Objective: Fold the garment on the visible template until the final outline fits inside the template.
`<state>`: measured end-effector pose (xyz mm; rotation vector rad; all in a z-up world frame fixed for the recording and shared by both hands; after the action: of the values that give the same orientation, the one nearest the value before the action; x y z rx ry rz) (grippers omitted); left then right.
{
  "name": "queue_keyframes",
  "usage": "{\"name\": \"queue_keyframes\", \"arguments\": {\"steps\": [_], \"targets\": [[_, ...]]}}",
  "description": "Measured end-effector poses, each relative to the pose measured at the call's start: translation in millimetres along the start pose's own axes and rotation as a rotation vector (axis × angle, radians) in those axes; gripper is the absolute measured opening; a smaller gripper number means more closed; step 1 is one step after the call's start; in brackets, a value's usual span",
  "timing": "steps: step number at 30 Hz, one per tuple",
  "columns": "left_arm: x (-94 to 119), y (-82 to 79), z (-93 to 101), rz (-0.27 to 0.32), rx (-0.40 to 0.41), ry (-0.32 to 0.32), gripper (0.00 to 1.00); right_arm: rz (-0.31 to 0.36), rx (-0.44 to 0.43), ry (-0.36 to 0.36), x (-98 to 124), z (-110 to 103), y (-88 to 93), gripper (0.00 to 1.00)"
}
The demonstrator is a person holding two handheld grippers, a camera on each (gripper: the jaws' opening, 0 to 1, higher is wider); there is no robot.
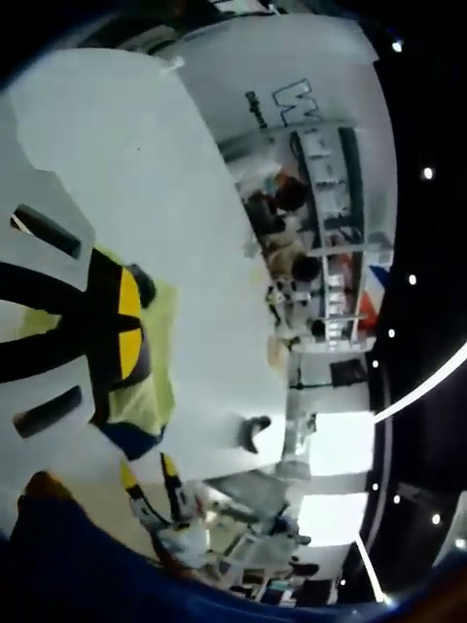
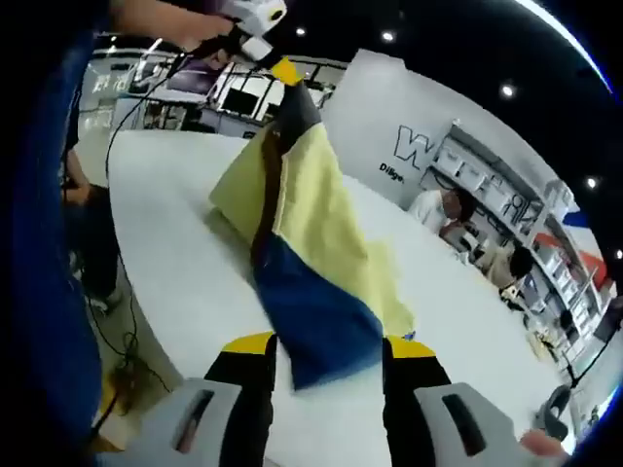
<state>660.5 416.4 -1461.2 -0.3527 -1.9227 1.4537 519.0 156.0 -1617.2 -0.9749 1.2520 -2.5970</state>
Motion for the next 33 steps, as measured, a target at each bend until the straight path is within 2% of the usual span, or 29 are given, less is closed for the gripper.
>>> {"name": "queue_keyframes", "arguments": {"steps": [2, 5, 7, 11, 14, 18, 22, 26, 30, 33], "targets": [[2, -4.4, 6.5, -0.003, -0.003, 0.001, 0.02, 0.010, 0.053, 0.011, -4, -2, -3.0, 0.41], [2, -5.3, 9.0, -0.009, -0.010, 0.004, 0.02, -0.019, 0.152, 0.003, -13, -8, -5.7, 0.41], [2, -4.6, 8.9, -0.010, -0.015, 0.004, 0.02, -0.024, 0.187, -0.012, -19, -13, -6.8, 0.42], [2, -4.0, 8.4, -0.012, -0.011, 0.008, 0.02, -0.012, 0.206, -0.003, -27, -15, -14.8, 0.40], [1, -2.2, 5.4, -0.013, -0.007, 0.007, 0.02, 0.002, 0.197, 0.001, -33, -14, -23.2, 0.44], [2, -6.5, 10.7, -0.013, 0.001, 0.010, 0.02, 0.028, 0.163, 0.009, -38, -13, -30.9, 0.52], [2, -8.4, 12.2, -0.014, 0.006, 0.012, 0.02, 0.062, 0.149, 0.017, -51, -16, -42.2, 0.69], [3, -10.8, 11.5, -0.009, 0.010, 0.021, 0.02, 0.067, 0.139, 0.022, -61, -20, -47.6, 0.68], [6, -16.6, 12.3, -0.006, 0.006, 0.025, 0.02, 0.067, 0.198, 0.046, -72, -20, -55.0, 0.73], [8, -21.2, 12.0, 0.001, 0.009, 0.026, 0.02, 0.065, 0.193, 0.054, -74, -19, -56.5, 0.75]]}}
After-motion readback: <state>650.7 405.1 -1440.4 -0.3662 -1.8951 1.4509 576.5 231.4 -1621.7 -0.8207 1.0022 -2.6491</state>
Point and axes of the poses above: the point that each gripper's makers call its tool centre point, and the gripper's own axes: x roughly backward along the fingers, z roughly to its right, y roughly out of its underside, the point moved 6 cm from there along x, roughly backward along the fingers, and after that the axes turned 10 degrees about -y, right-handed, at the moved point
